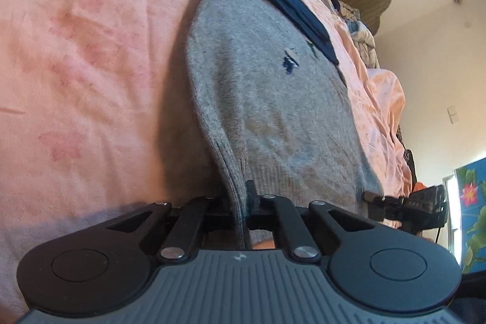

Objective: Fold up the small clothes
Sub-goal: 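Lower both grippers to the other sweater side edge and pinch it, then fold the pinched side edge inward over the sleeves with both grippers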

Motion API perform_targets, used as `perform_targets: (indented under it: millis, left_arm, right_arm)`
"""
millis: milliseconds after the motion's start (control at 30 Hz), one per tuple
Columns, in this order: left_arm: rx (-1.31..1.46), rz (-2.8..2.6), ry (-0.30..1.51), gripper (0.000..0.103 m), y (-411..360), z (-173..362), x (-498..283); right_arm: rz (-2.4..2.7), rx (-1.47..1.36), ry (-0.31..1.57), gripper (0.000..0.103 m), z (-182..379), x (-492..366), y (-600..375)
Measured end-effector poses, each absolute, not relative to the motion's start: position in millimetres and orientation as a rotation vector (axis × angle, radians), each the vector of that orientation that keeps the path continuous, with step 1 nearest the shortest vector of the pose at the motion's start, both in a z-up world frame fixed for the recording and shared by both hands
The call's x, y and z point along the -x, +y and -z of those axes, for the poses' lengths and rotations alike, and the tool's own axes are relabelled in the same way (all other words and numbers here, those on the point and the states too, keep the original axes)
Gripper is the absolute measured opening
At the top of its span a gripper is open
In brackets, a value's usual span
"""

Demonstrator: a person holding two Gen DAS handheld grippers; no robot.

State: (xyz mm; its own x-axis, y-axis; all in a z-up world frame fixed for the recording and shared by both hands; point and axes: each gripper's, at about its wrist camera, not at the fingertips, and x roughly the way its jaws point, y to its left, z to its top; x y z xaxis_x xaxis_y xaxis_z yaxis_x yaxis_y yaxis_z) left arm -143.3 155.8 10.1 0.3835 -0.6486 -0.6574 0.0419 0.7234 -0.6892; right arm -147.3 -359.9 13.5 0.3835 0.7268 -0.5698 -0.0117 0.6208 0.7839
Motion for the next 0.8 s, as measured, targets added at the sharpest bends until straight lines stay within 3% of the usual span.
perform_targets:
  millis: [333,500,567,633,700,800]
  left_arm:
    - [0.698,0.592,0.830,0.006,164.1,-77.6,52.9]
    - [0.615,0.582,0.850,0.006,143.4,-91.3,-2.9]
    - [0.584,0.603,0.851,0.006,137.8,-92.4,-0.6]
    - [0.589,0.606,0.865,0.006,136.8,-85.8,5.9]
    - [0.611,0.595,0.891,0.006,140.4,-76.4,13.7]
    - [0.633,0.595,0.911,0.006,146.5,-69.3,25.4]
  right_arm:
    - [-0.631,-0.930,0.779,0.016,-67.0,48.5,-389.1]
    - [-0.601,-0.954,0.855,0.021,-57.0,-17.4,-391.2]
    - [-0.599,-0.851,0.901,0.041,-59.2,-15.3,-380.8]
    - [-0.623,-0.799,0.933,0.069,-57.7,-1.8,-369.7]
    - [-0.645,-0.808,0.970,0.080,-51.5,11.2,-364.1]
    - [-0.669,-0.791,1.017,0.080,-45.6,21.7,-351.4]
